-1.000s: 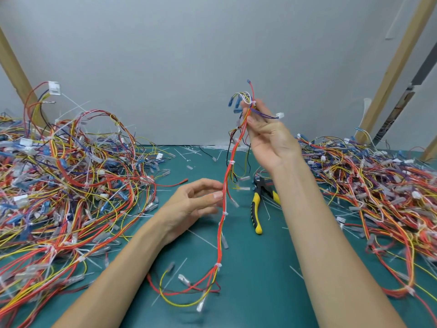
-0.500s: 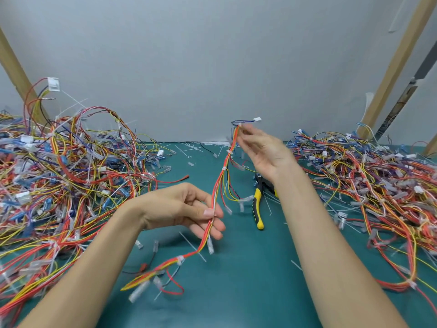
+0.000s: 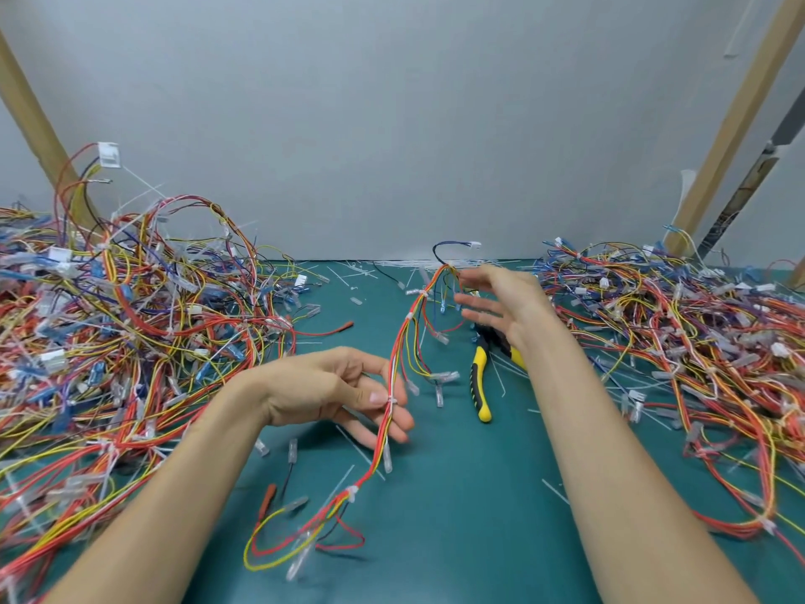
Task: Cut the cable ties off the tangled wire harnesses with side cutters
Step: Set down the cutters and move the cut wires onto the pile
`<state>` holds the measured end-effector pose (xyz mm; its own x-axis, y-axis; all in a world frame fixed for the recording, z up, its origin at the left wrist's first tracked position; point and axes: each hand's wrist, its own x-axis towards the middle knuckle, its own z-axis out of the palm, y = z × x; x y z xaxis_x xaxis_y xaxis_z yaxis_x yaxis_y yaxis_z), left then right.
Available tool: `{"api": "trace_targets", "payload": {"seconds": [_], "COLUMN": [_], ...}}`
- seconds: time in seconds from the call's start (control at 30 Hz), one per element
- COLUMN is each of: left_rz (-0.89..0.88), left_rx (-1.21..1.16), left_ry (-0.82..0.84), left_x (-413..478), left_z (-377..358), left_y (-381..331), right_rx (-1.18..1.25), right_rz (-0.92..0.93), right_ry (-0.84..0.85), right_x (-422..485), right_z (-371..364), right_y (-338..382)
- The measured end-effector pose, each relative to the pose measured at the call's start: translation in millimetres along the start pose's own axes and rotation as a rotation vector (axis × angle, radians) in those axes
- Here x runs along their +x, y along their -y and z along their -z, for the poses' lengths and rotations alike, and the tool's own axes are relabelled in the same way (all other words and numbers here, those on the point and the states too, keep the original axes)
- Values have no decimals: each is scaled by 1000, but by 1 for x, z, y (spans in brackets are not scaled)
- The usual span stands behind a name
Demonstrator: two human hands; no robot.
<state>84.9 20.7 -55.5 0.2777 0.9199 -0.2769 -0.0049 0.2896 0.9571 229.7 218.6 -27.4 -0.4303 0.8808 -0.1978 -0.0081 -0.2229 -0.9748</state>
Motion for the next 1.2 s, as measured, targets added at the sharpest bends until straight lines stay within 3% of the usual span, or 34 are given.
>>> {"api": "trace_targets", "payload": {"seconds": [0.17, 0.4, 0.67, 0.93, 1.2], "left_rz": [-3, -16, -138, -133, -24], "left_rx": [94, 53, 80, -2, 8], "left_ry": [37, -91, -243, -214, 106], "left_x": [-1, -6, 10, 10, -12], "left_z": [-4, -4, -17, -23, -21], "left_y": [-3, -7, -16, -25, -42], "right_rx": [-163, -496, -491, -76, 412], "right_rz": [1, -99, -59, 143, 138], "right_ry": [-34, 227, 614, 572, 465], "right_x": [1, -1, -11, -21, -19], "right_z": [0, 2, -18, -37, -29], "right_y": [2, 1, 0, 1, 25]}}
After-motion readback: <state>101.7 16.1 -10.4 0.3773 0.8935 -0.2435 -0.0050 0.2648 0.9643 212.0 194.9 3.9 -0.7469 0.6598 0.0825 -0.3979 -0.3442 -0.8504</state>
